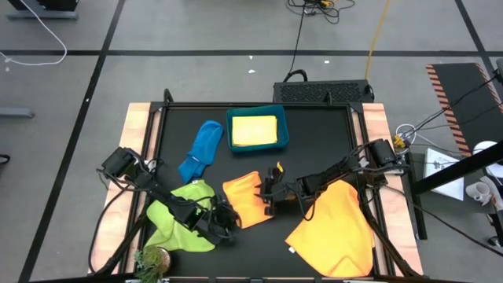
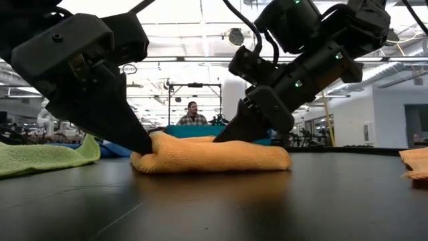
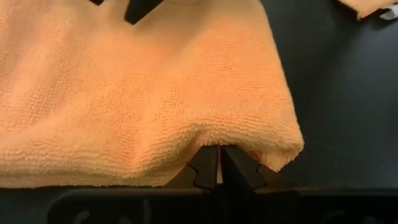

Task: Fold microfiber towels
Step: Put the folded orange microfiber cloth into the blue bin

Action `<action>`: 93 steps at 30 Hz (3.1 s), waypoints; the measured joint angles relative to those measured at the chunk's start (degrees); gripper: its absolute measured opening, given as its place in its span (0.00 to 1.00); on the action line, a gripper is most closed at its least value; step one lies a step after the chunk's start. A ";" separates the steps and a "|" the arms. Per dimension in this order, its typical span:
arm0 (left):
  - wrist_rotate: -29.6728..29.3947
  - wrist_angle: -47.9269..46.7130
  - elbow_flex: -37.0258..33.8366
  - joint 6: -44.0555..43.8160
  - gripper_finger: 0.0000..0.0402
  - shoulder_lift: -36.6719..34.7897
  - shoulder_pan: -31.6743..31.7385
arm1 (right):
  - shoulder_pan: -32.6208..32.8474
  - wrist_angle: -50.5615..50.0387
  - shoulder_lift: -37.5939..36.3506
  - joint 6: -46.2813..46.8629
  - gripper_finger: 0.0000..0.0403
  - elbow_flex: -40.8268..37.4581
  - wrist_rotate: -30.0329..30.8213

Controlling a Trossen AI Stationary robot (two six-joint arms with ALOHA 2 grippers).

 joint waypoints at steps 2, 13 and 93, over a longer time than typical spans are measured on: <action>0.01 1.04 0.00 0.98 0.05 0.00 0.00 | -0.36 0.00 0.00 0.00 0.30 0.00 0.01; -0.06 8.64 0.00 9.75 0.05 0.02 0.00 | -2.32 -0.02 0.00 1.27 0.30 0.00 0.04; 6.65 -7.28 -0.02 8.03 0.05 -2.86 5.98 | 12.55 4.17 6.56 0.66 0.30 0.28 -9.83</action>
